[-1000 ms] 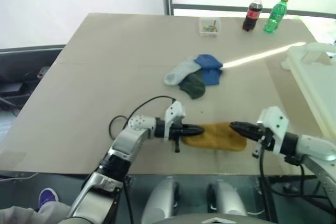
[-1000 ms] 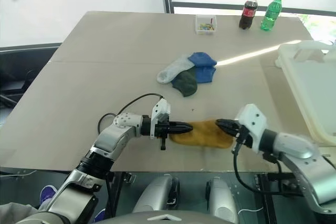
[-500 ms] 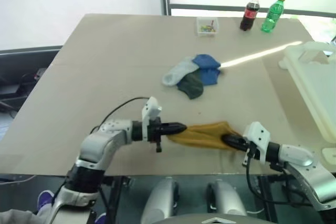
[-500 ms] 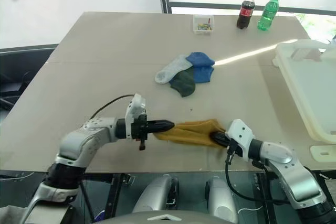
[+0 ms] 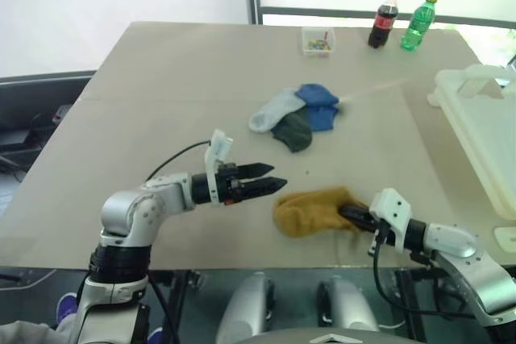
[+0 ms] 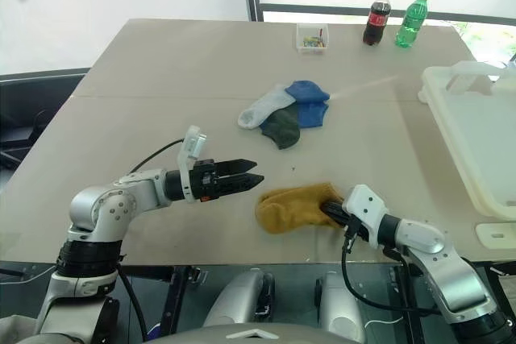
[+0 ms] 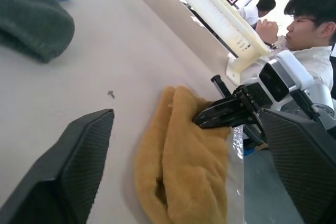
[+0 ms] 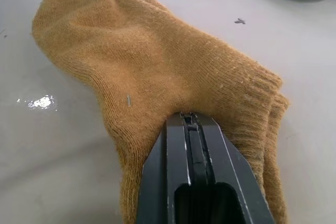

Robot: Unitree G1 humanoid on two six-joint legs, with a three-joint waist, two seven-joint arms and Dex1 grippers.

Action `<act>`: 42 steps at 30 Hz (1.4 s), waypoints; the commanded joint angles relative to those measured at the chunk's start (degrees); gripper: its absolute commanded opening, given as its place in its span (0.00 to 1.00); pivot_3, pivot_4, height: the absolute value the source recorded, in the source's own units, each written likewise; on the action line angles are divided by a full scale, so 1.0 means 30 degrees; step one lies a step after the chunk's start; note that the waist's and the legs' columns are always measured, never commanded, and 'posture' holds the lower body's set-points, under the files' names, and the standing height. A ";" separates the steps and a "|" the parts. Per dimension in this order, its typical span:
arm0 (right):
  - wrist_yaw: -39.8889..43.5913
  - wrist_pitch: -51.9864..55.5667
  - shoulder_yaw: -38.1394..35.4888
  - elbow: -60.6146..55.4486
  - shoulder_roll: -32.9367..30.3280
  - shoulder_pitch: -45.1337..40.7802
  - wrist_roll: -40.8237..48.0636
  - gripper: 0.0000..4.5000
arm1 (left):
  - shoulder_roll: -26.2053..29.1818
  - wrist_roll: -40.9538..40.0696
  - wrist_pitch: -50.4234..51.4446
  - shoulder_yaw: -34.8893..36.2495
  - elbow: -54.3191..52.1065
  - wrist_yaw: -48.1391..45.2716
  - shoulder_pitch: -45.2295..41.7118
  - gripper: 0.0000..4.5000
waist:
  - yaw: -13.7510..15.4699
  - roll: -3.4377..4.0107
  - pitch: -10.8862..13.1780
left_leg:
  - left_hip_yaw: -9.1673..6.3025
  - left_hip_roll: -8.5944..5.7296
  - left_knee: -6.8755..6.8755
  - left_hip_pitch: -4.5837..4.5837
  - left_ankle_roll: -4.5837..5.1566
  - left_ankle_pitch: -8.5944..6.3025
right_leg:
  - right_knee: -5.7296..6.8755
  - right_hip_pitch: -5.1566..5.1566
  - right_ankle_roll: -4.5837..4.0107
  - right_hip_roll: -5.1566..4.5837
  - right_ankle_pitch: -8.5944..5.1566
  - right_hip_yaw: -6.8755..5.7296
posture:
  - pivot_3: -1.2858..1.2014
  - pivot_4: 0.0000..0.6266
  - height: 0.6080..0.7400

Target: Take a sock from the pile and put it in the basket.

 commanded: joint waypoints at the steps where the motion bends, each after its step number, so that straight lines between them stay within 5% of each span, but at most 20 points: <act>1: -0.0355 0.0712 -0.0227 -0.0543 0.0104 0.0174 0.0037 0.00 | 0.1110 -0.1375 0.2479 0.0204 -0.0271 -0.0165 0.0148 0.99 | 0.0020 0.0000 0.0000 | 0.0000 0.0000 -0.0001 -0.0001 0.0000 0.0000 | 0.0003 -0.0003 0.0001 0.0005 0.0000 -0.0001 | 0.52 0.24 0.91; 12: -0.0823 0.1282 -0.0047 -0.0755 0.0367 0.0279 -0.0181 0.00 | 0.2908 -0.0561 0.3155 -0.2463 -0.1992 -0.0093 0.1718 0.99 | 0.0040 0.0000 -0.0004 | -0.0005 0.0003 -0.0006 0.0016 -0.0009 -0.0006 | -0.0002 -0.0006 -0.0004 -0.0040 -0.0004 0.0076 | 0.52 0.24 0.91; 21: -0.0786 0.1394 -0.0014 -0.0836 0.0380 0.0317 -0.0176 0.00 | 0.0714 -0.0613 0.3156 -0.3422 -0.1150 0.0537 0.0472 0.99 | 0.0061 -0.0008 -0.0040 | 0.0004 0.0001 -0.0022 0.0032 -0.0009 -0.0006 | -0.0013 0.0004 -0.0005 -0.0059 -0.0003 0.0097 | 0.52 0.24 0.91; 30: -0.0946 0.1657 -0.0205 -0.1311 0.0340 0.0717 -0.0099 0.00 | 0.0672 -0.2700 0.5052 -0.2119 -0.1647 0.0499 -0.0404 0.99 | 0.0041 -0.0012 -0.0033 | 0.0002 -0.0002 -0.0041 0.0012 -0.0006 -0.0005 | -0.0034 -0.0012 -0.0006 -0.0050 -0.0004 0.0089 | 0.52 0.24 0.91; 42: -0.1118 0.2081 -0.0274 -0.1431 0.0487 0.0459 0.0115 0.00 | -0.2581 -0.5588 0.8674 -0.0875 0.0341 0.2245 -0.2089 0.99 | 0.0043 -0.0023 -0.0030 | -0.0005 -0.0008 -0.0046 0.0004 -0.0003 -0.0003 | -0.0047 -0.0010 -0.0001 -0.0025 -0.0004 0.0067 | 0.52 0.24 0.91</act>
